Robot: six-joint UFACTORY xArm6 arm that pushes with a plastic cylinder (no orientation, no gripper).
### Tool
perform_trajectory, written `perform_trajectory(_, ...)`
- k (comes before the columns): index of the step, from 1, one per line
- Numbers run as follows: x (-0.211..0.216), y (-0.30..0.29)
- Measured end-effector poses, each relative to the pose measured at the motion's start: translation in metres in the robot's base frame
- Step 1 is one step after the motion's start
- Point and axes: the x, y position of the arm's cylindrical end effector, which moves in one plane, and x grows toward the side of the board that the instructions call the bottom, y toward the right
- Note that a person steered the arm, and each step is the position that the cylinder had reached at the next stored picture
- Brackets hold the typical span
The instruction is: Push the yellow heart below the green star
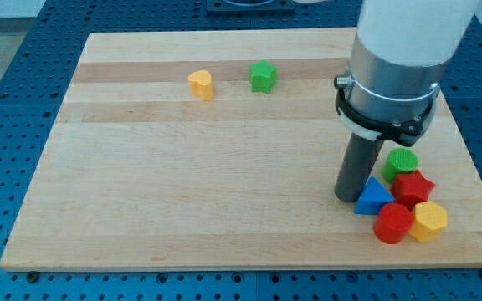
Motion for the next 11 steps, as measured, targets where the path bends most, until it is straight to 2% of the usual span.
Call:
perform_trajectory(1,0.0,0.005)
perform_trajectory(2,-0.018,-0.024)
perform_trajectory(4,-0.114,-0.176)
perform_trajectory(5,-0.171,-0.219)
perform_trajectory(6,-0.211,-0.26)
perform_trajectory(7,-0.22,-0.301)
perform_trajectory(8,-0.24,-0.293)
perform_trajectory(9,-0.221,-0.233)
perform_trajectory(10,-0.181,-0.169)
perform_trajectory(11,-0.135,-0.133)
